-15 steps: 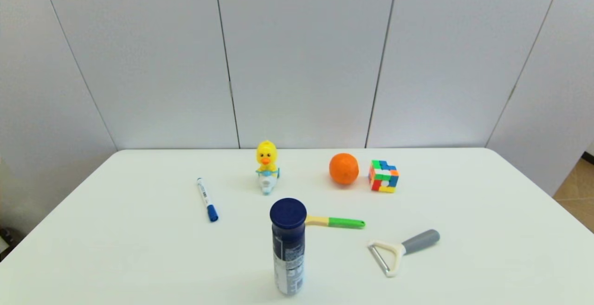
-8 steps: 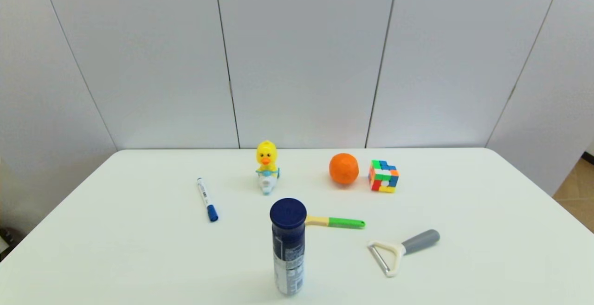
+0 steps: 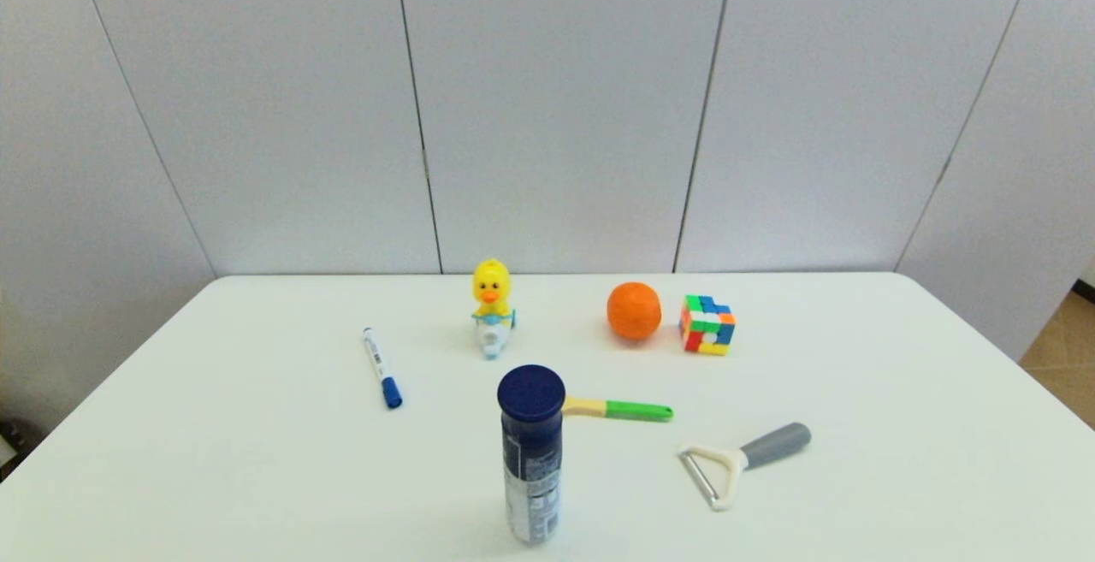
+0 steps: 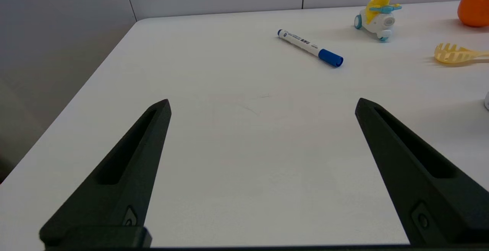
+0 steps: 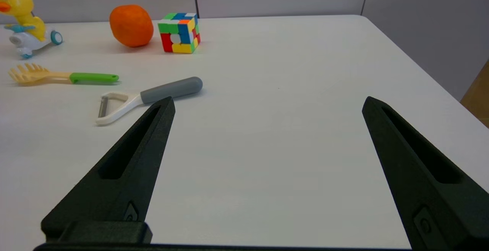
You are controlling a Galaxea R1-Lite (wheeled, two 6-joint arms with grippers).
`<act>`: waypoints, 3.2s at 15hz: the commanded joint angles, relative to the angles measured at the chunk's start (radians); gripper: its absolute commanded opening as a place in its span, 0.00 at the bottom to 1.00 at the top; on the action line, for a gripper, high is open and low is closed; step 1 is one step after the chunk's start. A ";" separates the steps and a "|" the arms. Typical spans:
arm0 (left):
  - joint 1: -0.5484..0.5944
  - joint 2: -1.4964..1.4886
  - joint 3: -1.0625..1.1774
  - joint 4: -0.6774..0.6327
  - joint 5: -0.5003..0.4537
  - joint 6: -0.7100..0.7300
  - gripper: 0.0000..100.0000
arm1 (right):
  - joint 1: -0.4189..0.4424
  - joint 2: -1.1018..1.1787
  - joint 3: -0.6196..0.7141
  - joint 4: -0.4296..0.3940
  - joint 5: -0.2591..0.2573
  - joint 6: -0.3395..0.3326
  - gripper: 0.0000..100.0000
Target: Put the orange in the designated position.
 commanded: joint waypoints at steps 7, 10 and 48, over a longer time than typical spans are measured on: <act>0.001 0.001 0.000 0.000 0.000 0.000 1.00 | 0.000 0.001 0.000 0.000 0.000 0.000 1.00; 0.000 0.001 0.000 0.000 0.000 0.000 1.00 | 0.000 0.001 0.000 0.000 0.000 0.000 1.00; 0.000 0.001 0.000 0.000 0.000 0.000 1.00 | 0.000 0.001 0.001 0.000 0.000 0.000 1.00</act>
